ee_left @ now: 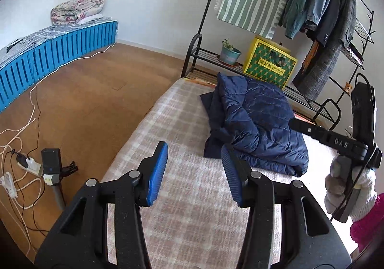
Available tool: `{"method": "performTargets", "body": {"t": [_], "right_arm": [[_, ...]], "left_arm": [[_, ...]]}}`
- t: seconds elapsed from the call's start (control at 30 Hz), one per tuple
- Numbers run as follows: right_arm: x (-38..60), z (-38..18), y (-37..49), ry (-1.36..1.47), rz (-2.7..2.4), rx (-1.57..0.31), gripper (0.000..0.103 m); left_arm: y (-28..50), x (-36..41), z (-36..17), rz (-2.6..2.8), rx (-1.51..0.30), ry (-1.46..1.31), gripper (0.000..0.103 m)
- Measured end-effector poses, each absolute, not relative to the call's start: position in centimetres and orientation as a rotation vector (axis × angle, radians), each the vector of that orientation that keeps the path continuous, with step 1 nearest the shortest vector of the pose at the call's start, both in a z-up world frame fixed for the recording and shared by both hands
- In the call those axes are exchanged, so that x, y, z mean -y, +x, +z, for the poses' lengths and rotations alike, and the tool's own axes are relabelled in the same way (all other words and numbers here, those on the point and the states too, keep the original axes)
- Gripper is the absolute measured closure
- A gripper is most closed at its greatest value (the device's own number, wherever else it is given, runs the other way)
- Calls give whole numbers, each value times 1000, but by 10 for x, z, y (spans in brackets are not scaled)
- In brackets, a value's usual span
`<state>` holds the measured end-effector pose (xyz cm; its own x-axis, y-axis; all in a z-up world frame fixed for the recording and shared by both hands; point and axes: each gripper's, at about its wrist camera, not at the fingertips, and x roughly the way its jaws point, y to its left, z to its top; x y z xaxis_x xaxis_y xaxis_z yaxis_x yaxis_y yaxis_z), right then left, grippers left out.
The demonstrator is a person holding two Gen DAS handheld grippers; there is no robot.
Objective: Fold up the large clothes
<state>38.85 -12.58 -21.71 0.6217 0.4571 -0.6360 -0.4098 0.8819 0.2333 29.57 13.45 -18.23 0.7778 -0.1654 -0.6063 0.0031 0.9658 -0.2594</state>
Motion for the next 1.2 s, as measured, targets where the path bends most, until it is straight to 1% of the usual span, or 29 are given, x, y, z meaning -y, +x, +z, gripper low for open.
{"method": "performTargets", "body": {"t": [0.07, 0.17, 0.2, 0.37, 0.47, 0.53, 0.63, 0.7, 0.73, 0.77, 0.8, 0.83, 0.87, 0.9, 0.93, 1.03, 1.2], "right_arm": [[158, -223, 389, 75, 398, -771, 38], [209, -234, 398, 169, 282, -818, 31], [225, -239, 402, 229, 263, -834, 26], [262, -272, 414, 376, 245, -893, 26], [262, -294, 420, 452, 303, -943, 26], [263, -306, 426, 511, 342, -963, 26], [265, -322, 435, 627, 398, -968, 25], [263, -332, 440, 703, 431, -976, 25], [260, -331, 441, 693, 427, -957, 26], [255, -331, 444, 683, 441, -965, 29], [250, -332, 448, 678, 449, -983, 37], [248, -332, 450, 668, 440, -990, 49], [245, -331, 445, 654, 429, -991, 54], [245, -329, 444, 640, 423, -992, 64], [245, -326, 441, 627, 421, -994, 70], [246, -313, 439, 583, 421, -1013, 77], [248, -289, 420, 476, 409, -1061, 79]], "left_arm": [[325, -110, -176, -131, -667, -212, 54], [373, -78, -180, -184, -689, -184, 54], [390, -72, -187, -186, -723, -198, 54], [453, -68, -250, -88, -897, -241, 54], [470, -73, -296, -67, -1025, -262, 54], [472, -76, -317, -64, -1065, -284, 50], [474, -79, -326, -58, -1068, -281, 42], [474, -81, -328, -60, -1073, -292, 41], [475, -81, -329, -62, -1075, -288, 41], [476, -80, -328, -63, -1078, -275, 41], [476, -79, -328, -63, -1079, -260, 41], [476, -78, -327, -63, -1082, -251, 41], [477, -78, -326, -64, -1084, -249, 41], [477, -78, -324, -66, -1087, -250, 42], [476, -78, -322, -67, -1089, -251, 43], [471, -74, -318, -77, -1095, -251, 47], [448, -59, -313, -114, -1108, -205, 49]]}}
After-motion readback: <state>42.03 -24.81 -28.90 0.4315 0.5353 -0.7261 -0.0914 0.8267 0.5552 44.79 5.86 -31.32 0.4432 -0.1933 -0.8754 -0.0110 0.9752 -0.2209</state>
